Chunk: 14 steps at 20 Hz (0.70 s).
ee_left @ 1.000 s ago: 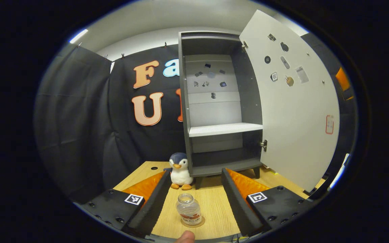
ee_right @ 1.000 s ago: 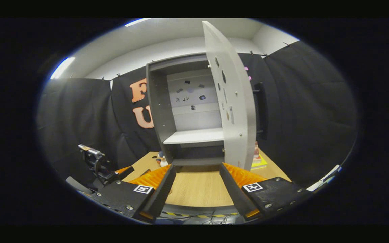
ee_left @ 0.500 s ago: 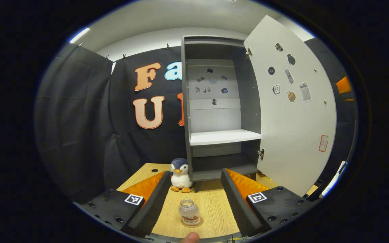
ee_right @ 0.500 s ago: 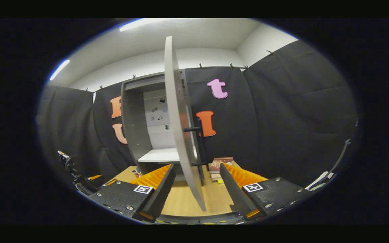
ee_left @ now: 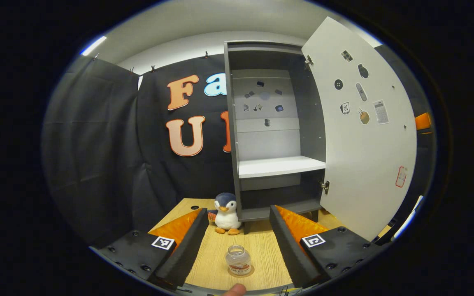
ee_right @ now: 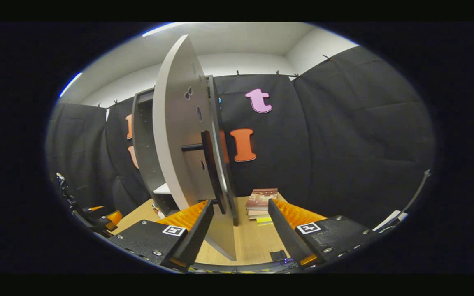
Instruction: Open the cabinet door with the right hand, grasp the bottle in the cabinet with the left hand and place it on the coaster, then close the cabinet door with the right hand.
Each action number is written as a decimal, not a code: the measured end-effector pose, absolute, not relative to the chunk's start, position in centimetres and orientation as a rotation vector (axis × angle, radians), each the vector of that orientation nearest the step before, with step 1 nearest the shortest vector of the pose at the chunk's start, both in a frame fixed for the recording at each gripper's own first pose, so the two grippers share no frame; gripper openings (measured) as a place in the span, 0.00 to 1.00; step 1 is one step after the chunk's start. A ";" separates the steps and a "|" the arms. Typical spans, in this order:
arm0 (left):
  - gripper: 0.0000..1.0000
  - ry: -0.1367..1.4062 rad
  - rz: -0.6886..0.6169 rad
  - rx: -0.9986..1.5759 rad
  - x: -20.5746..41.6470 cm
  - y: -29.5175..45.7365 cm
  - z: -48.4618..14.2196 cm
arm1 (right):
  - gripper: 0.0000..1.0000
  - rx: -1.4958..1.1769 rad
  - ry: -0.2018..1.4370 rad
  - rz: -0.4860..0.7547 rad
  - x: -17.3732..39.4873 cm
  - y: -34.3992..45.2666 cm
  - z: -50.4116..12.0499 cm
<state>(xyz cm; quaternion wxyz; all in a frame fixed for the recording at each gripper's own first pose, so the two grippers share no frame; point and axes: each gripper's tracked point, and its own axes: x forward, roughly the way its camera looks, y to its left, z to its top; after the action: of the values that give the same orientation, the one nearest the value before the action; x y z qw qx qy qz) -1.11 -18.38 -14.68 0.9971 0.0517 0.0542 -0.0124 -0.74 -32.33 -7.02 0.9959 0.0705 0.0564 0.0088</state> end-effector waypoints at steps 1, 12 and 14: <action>0.96 0.113 -0.026 0.106 -1.0 -18.4 -14.8 | 0.83 0.130 0.111 0.018 -0.8 -32.2 -7.2; 0.96 0.084 0.005 0.083 0.8 -16.0 -13.5 | 0.80 0.106 0.110 0.160 0.1 -22.8 -7.3; 0.95 0.080 0.022 0.097 1.4 -14.9 -13.3 | 0.72 0.111 0.103 0.216 1.1 -19.7 -7.4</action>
<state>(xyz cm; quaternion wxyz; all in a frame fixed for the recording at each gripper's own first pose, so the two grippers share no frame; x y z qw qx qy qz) 1.43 -14.91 -13.31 0.9980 0.0483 0.0402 0.0108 1.15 -19.69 -7.36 0.9913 0.0555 0.0511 0.1078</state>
